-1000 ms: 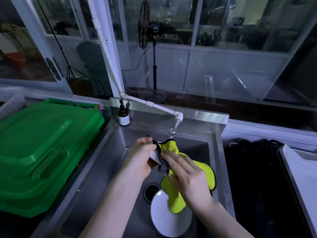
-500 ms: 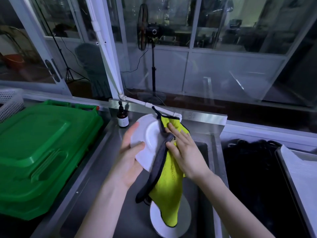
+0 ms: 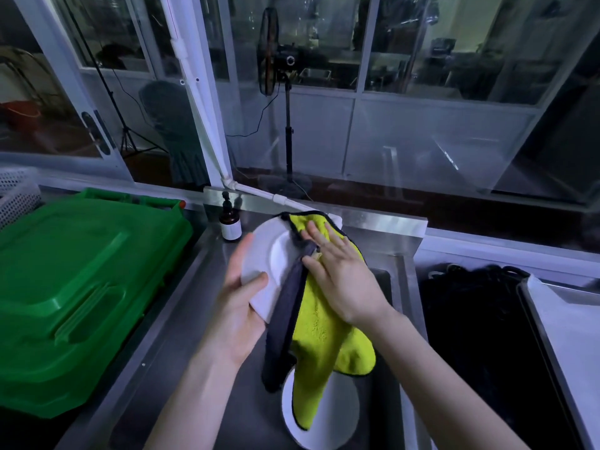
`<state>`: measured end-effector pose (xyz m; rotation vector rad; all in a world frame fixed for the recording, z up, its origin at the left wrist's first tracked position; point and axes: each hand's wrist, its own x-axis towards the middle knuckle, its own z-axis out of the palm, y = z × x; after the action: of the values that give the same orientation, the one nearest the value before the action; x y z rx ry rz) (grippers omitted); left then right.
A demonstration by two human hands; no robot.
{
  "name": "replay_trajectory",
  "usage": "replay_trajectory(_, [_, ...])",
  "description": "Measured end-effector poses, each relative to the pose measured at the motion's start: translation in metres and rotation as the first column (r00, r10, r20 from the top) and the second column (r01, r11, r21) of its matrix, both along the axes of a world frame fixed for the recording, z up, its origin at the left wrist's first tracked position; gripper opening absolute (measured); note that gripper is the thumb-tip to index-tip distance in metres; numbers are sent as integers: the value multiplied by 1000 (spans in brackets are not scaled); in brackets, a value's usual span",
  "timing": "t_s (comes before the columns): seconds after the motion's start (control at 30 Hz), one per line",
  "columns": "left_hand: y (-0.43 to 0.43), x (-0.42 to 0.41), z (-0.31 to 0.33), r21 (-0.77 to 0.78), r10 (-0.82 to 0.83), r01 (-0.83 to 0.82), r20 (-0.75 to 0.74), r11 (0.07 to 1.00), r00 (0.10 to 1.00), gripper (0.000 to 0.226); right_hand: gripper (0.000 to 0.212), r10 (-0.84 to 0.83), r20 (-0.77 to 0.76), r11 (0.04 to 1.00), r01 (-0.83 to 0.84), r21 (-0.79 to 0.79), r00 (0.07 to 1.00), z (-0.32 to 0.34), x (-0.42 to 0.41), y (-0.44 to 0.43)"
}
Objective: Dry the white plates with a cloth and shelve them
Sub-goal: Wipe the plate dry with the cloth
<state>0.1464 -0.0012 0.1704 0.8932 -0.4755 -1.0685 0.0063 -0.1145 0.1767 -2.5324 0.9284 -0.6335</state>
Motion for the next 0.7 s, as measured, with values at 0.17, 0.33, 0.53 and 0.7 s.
replay_trajectory(0.17, [3, 14, -1, -27, 23, -23, 0, 999, 1000, 63, 52, 80, 83, 997, -78, -28, 993, -14, -26, 32])
replay_trajectory(0.33, [0, 4, -7, -23, -83, 84, 30, 996, 996, 68, 50, 234, -8, 971, -234, -57, 972, -11, -19, 52])
replay_trajectory(0.53, [-1, -1, -4, -20, -88, 91, 102, 996, 991, 66, 42, 71, 33, 994, -68, -91, 997, 8, 3, 9])
replay_trajectory(0.7, [5, 8, 1, -13, -58, 62, 181, 998, 982, 66, 35, -156, 223, 988, 147, 54, 962, 3, -1, -3])
